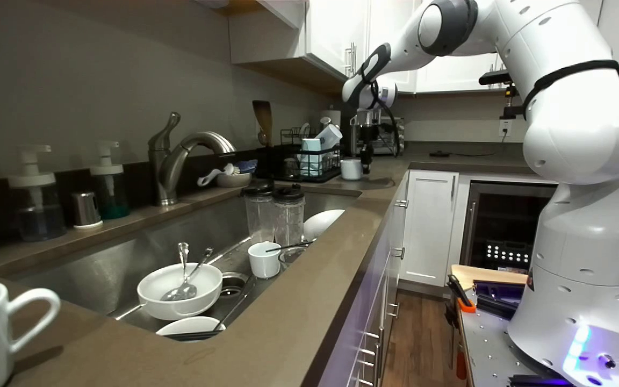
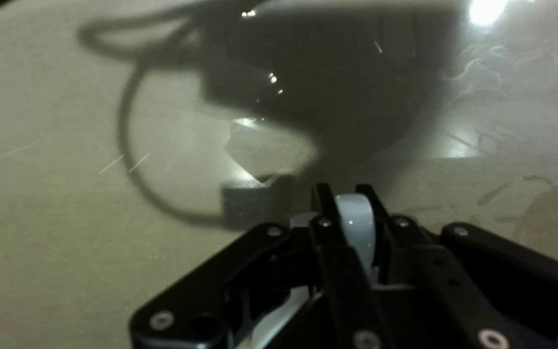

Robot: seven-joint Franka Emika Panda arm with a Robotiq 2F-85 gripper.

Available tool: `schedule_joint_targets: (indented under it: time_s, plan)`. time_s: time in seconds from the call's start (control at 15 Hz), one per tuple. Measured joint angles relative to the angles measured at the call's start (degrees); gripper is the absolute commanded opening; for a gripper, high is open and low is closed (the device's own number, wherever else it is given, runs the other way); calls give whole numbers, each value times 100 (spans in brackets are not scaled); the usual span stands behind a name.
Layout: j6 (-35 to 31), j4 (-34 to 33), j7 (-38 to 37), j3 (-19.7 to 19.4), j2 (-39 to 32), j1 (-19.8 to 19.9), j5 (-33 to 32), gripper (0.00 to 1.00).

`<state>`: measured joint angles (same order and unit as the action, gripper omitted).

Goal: Pick the white cup and pour its contents into the sink

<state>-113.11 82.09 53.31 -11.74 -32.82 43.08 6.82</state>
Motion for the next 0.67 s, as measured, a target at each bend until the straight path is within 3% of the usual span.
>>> schedule_joint_targets:
  time_s: [0.67]
  plan:
    - [254,579,-219,-113,470,-114,-424,7]
